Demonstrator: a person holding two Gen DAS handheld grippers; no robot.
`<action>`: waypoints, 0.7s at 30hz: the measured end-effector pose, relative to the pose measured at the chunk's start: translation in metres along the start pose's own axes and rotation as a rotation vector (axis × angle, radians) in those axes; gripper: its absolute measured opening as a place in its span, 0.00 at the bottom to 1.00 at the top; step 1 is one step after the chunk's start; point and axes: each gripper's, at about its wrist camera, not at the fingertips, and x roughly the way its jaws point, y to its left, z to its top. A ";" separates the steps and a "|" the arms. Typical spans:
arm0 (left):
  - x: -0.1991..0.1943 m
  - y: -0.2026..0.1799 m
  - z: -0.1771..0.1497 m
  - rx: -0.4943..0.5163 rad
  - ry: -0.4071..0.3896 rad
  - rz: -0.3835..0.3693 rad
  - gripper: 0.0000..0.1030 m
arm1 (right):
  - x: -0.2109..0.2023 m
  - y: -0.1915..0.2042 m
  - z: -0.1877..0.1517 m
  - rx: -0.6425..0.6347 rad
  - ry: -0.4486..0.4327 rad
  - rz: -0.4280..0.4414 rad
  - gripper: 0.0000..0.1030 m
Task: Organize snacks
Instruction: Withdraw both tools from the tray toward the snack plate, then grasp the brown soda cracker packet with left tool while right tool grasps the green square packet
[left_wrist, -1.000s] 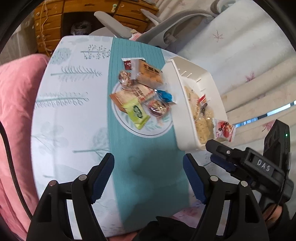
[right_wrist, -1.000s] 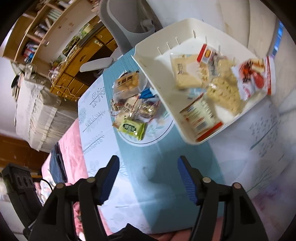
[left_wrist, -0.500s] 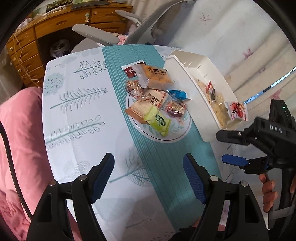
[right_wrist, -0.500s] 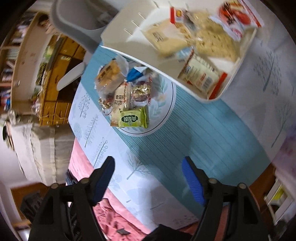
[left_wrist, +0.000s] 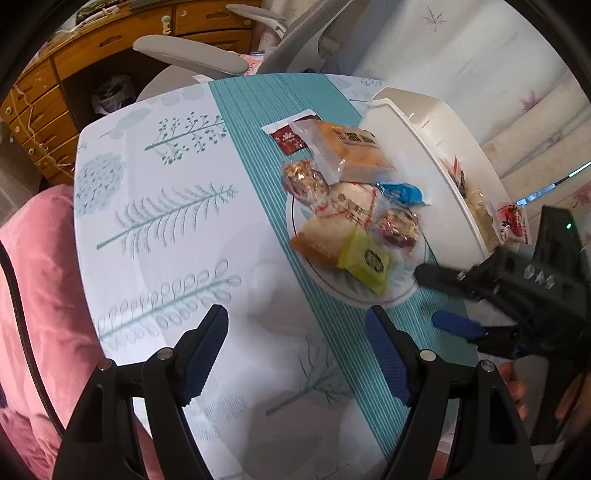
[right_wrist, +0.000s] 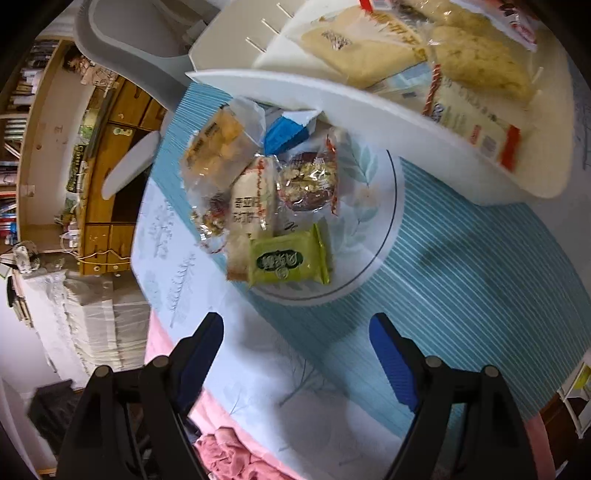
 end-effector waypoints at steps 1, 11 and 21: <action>0.005 0.001 0.005 0.005 0.005 -0.004 0.73 | 0.005 0.000 0.001 0.006 0.002 -0.003 0.79; 0.046 0.012 0.049 0.004 0.073 -0.011 0.76 | 0.045 -0.004 0.012 0.051 0.010 -0.033 0.79; 0.083 0.026 0.077 -0.077 0.174 -0.009 0.78 | 0.053 0.013 0.022 -0.014 -0.052 -0.132 0.80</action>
